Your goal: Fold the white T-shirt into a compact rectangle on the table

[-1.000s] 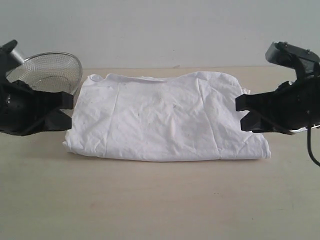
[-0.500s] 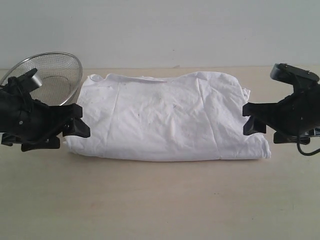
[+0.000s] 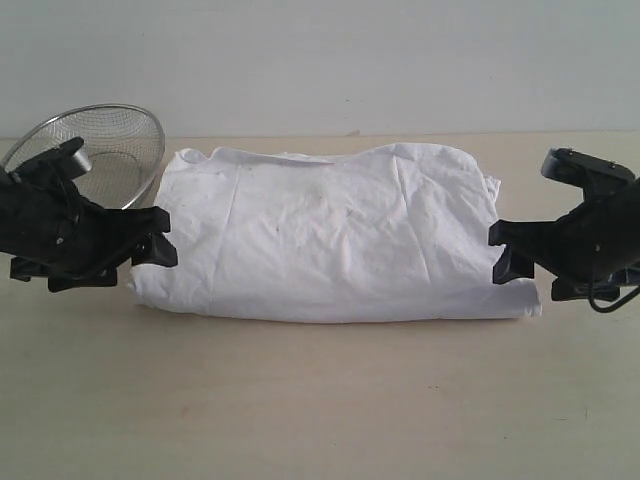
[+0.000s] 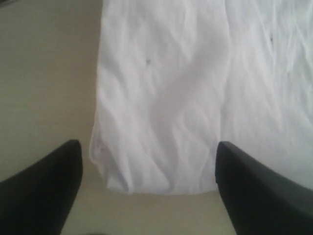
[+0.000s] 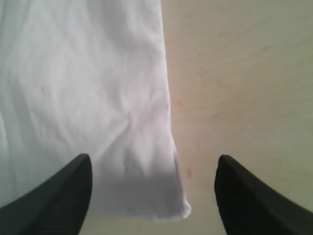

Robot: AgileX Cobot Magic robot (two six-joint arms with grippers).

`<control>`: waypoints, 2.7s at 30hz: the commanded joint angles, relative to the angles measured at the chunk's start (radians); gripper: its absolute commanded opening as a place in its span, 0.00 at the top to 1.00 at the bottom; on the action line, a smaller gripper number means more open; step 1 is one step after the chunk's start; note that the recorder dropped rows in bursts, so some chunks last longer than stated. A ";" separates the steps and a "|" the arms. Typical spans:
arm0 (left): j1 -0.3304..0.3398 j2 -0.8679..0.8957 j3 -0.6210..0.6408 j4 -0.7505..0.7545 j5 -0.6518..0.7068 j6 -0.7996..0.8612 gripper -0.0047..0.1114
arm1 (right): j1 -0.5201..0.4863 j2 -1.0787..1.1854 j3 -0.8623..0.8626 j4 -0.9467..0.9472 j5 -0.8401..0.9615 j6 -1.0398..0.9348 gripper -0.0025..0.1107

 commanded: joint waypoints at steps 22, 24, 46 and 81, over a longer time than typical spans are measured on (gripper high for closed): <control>0.003 0.142 -0.025 -0.024 -0.092 0.045 0.37 | 0.029 0.089 -0.009 0.104 -0.013 -0.080 0.42; 0.003 0.142 -0.034 -0.034 -0.085 0.045 0.44 | 0.032 0.089 -0.009 0.112 -0.013 -0.086 0.42; 0.003 0.174 -0.067 -0.039 0.038 0.029 0.92 | 0.032 0.084 -0.006 0.081 0.084 -0.090 0.98; -0.091 -0.006 0.231 -0.052 -0.010 0.023 0.92 | 0.030 -0.245 0.202 -0.239 0.178 0.162 0.98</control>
